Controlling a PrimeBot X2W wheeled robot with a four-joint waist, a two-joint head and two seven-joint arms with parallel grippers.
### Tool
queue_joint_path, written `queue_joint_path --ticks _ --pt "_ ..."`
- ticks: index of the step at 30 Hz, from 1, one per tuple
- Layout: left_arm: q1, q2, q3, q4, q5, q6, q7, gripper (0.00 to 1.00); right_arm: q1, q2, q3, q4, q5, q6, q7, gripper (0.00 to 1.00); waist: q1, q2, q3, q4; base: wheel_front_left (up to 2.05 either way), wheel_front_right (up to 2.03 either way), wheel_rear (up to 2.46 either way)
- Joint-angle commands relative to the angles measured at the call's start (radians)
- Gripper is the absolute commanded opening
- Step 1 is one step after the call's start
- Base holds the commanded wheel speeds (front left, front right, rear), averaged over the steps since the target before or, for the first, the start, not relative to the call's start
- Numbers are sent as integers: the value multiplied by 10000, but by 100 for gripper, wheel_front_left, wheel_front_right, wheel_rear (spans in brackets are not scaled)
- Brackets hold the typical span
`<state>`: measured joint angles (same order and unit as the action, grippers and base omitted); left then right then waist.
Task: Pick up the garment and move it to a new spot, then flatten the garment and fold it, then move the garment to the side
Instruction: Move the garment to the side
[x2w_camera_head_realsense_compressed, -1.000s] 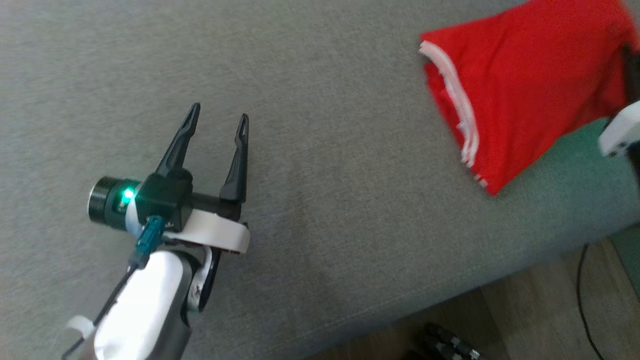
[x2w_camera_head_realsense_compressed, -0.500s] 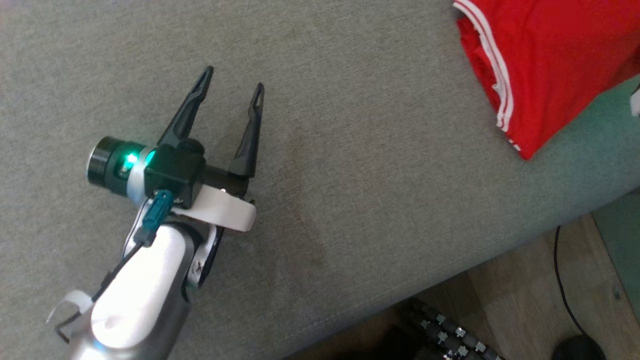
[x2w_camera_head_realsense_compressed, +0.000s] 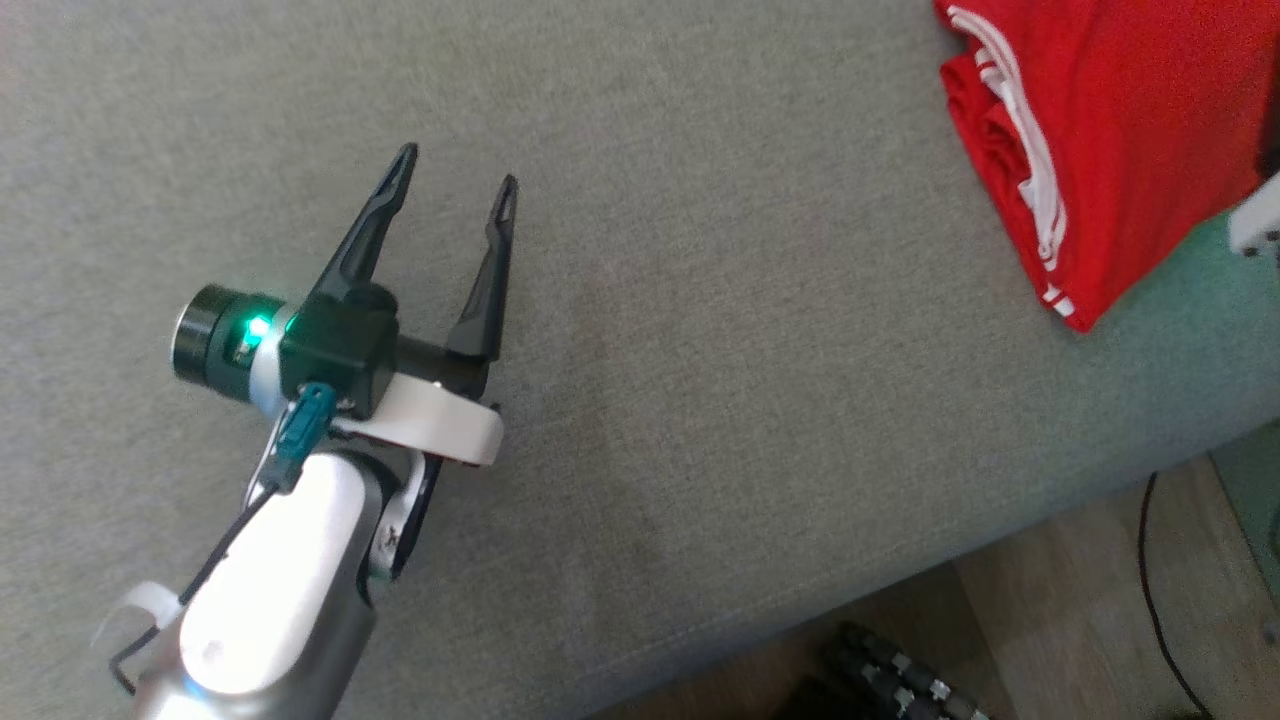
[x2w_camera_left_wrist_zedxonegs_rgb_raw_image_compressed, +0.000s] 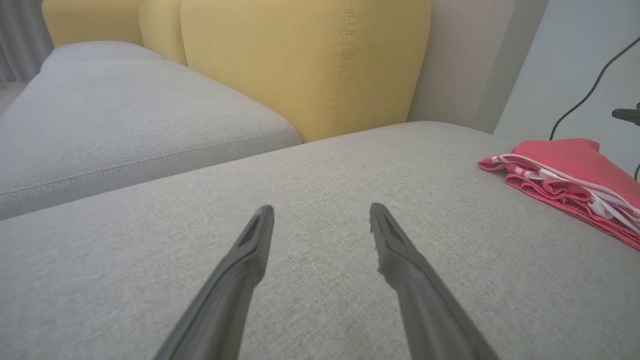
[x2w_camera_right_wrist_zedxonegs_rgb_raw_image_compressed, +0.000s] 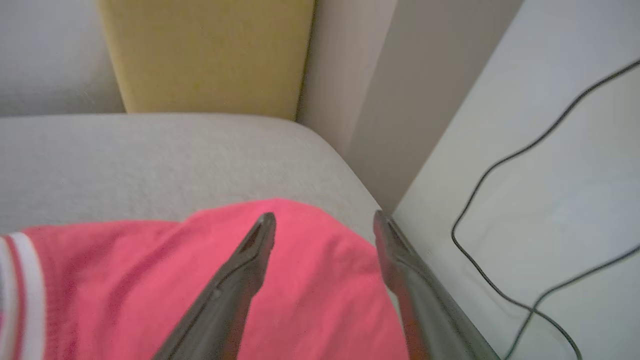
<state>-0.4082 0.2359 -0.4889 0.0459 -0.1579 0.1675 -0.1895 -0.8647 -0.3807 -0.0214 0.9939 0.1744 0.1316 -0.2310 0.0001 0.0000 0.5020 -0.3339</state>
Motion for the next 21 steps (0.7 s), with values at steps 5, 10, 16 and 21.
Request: queue_joint_path --ticks 5,10,16,21 --pt "464 -5 462 -30 -322 202 -282 100 1103 341 138 -1584 -9 -9 -259 100 -1 0 -1096 279 0 0 0" --pt "1083 -129 637 94 -622 445 -446 100 2561 905 302 -3326 73 -9 -227 100 -1 0 -1978 721 0 0 0" --pt "1839 -160 952 102 -947 728 -580 100 4417 1735 446 -5713 89 -9 452 100 -1 0 -2813 1475 0 0 0" --pt "2439 -87 1243 62 -1136 941 -641 100 5704 2370 609 -7492 -67 -9 1141 100 -1 0 -3391 2150 0 0 0"
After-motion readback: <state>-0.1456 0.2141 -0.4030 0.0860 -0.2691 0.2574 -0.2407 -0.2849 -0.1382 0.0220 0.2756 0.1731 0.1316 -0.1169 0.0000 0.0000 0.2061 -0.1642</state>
